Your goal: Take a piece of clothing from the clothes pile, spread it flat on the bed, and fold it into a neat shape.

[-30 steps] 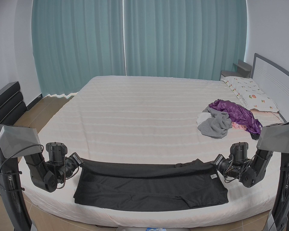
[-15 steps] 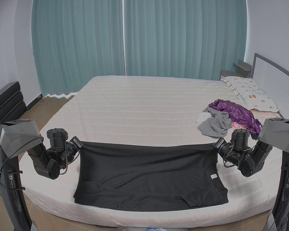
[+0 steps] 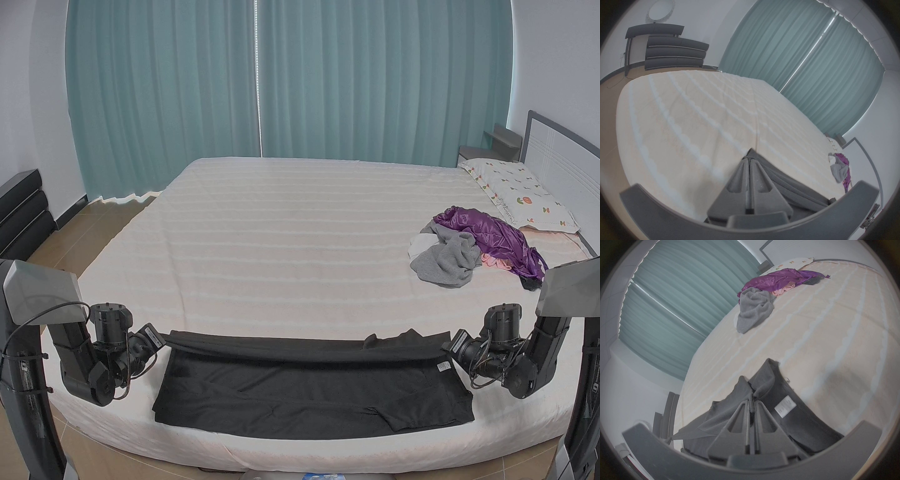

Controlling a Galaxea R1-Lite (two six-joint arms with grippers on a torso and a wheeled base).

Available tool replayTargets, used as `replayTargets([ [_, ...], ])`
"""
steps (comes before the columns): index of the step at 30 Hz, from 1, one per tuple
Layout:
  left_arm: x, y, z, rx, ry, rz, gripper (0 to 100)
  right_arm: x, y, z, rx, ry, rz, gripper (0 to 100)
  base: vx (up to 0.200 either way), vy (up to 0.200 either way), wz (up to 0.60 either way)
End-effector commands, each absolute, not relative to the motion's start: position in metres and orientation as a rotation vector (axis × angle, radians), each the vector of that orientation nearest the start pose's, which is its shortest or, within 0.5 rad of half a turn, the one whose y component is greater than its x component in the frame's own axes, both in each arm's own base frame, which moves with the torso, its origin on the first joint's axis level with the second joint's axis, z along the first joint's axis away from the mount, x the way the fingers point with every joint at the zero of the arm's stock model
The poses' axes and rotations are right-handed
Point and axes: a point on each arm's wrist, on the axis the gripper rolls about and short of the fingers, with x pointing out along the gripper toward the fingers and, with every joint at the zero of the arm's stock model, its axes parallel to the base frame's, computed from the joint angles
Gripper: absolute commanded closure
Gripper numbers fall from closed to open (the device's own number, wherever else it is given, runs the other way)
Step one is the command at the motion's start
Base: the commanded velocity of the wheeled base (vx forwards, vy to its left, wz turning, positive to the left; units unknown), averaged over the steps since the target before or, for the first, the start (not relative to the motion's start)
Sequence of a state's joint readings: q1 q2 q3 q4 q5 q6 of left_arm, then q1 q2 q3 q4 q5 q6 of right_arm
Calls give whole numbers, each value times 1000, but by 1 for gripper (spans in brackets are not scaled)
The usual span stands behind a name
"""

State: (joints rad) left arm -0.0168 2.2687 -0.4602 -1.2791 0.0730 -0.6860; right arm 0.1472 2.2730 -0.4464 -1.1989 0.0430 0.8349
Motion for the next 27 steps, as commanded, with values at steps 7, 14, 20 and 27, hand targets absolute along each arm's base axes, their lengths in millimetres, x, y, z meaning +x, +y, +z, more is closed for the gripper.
replayTargets([
  [7,290,-6,-41,-589,645,260,100,279,44,-49,702,772,-94,100,0,0,0],
  [14,285,-8,-44,-584,670,262,0,279,44,-52,690,776,-91,100,0,0,0],
  [20,285,-8,-38,-586,652,258,0,282,41,-39,703,727,-81,0,0,0,0],
  [27,303,-5,-12,-625,535,204,0,303,27,-18,752,629,-41,0,0,0,0],
])
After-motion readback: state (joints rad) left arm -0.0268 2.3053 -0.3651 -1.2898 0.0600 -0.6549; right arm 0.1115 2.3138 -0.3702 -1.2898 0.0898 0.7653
